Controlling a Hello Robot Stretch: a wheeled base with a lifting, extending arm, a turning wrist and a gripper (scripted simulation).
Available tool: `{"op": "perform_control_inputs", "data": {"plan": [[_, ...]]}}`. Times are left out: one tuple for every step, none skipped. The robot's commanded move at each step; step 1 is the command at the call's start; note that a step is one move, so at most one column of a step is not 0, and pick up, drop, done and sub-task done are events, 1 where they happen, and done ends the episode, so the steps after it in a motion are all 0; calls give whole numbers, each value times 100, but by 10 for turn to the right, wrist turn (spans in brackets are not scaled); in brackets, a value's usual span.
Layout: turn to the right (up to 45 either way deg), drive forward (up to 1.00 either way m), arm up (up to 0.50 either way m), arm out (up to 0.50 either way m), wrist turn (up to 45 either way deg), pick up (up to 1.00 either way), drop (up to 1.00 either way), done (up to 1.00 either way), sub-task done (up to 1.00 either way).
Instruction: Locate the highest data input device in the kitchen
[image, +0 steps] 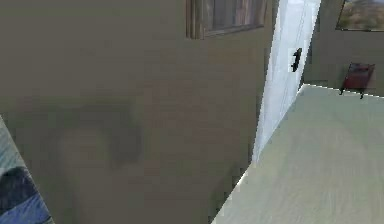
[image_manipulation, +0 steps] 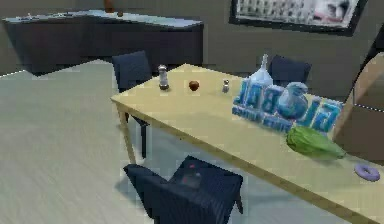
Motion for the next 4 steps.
{"op": "perform_control_inputs", "data": {"plan": [[360, 0, 0, 0, 0, 0, 0, 0, 0], [0, 70, 0, 0, 0, 0, 0, 0, 0], [240, 0, 0, 0, 0, 0, 0, 0, 0], [0, 100, 0, 0, 0, 0, 0, 0, 0]]}}
